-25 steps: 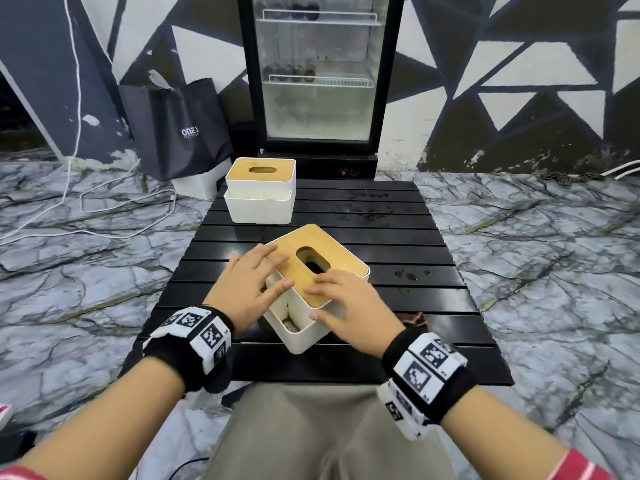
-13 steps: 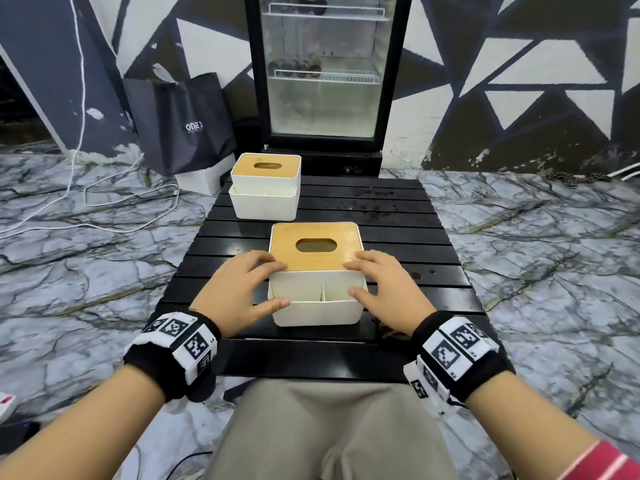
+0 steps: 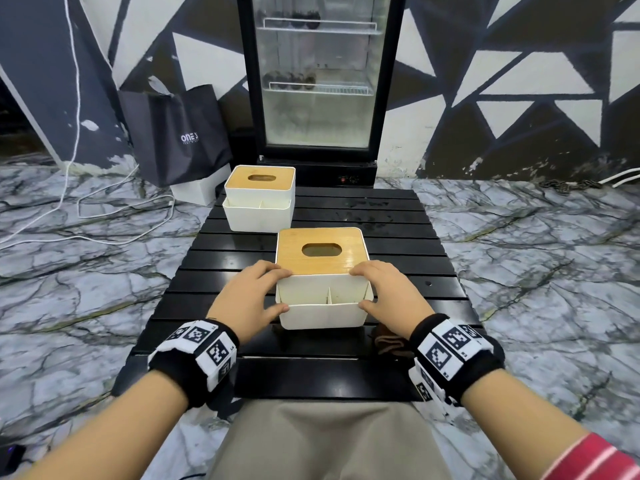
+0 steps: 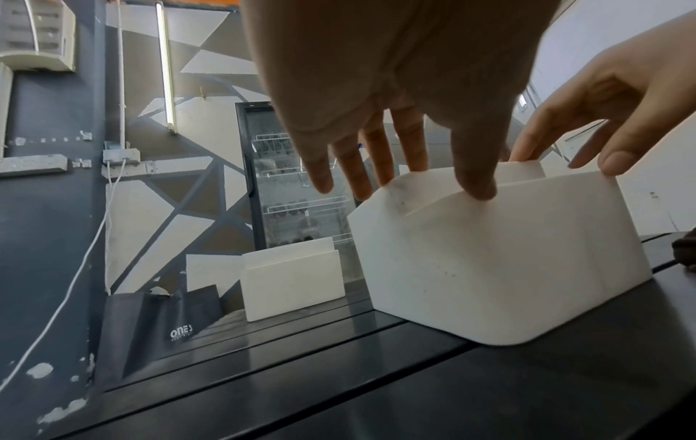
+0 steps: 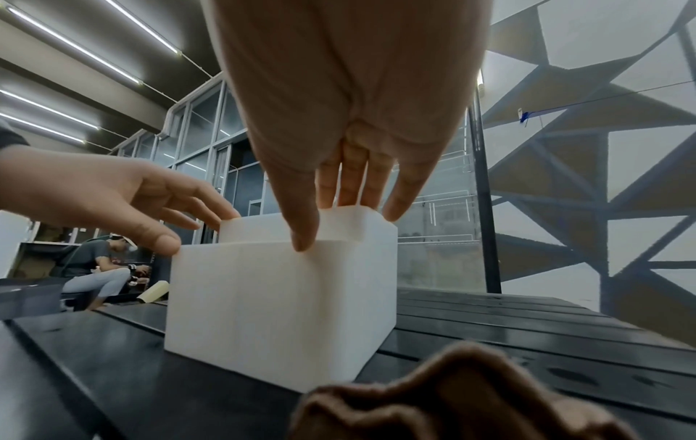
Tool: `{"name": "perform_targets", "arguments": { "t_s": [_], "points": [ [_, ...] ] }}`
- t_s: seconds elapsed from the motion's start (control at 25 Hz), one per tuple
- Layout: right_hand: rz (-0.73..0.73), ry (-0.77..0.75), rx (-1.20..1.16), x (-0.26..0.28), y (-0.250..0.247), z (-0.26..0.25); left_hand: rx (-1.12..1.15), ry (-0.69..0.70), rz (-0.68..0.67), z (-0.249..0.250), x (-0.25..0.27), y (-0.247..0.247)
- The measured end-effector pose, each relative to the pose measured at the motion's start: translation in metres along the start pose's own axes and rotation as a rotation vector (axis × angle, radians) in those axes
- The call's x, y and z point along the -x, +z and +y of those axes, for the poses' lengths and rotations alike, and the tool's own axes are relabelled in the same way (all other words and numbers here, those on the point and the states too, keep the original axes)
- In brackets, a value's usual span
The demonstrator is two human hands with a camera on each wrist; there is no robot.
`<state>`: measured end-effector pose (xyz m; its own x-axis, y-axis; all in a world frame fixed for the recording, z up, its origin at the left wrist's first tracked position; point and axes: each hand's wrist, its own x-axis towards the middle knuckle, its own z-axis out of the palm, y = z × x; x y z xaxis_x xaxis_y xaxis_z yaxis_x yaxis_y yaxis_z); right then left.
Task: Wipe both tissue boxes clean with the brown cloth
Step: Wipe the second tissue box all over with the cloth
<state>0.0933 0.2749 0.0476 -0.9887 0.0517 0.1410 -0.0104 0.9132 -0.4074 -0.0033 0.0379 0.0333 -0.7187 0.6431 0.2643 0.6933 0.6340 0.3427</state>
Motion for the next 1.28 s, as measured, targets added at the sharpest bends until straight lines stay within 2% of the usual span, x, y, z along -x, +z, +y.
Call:
{"name": "perform_targets", "arguments": {
  "t_s": [0.24,0.44,0.84,1.08,1.28],
  "points": [
    [0.0,0.096,0.048,-0.036,-0.019,0.037,-0.062,-0.093,-0.064,0.025,-0.061,0.017],
    [0.035,0.172,0.026,-0.071,-0.033,0.077,-0.079,-0.094,-0.091,0.033,-0.119,0.035],
    [0.102,0.171,0.031,-0.143,-0.051,0.154,0.003,-0.089,-0.061,0.027,-0.221,0.072],
    [0.145,0.161,0.036,-0.176,-0.049,0.172,-0.006,-0.122,-0.045,0.015,-0.258,0.081],
    [0.167,0.161,0.02,-0.185,-0.047,0.177,0.026,-0.15,-0.043,0.012,-0.268,0.086]
  ]
}}
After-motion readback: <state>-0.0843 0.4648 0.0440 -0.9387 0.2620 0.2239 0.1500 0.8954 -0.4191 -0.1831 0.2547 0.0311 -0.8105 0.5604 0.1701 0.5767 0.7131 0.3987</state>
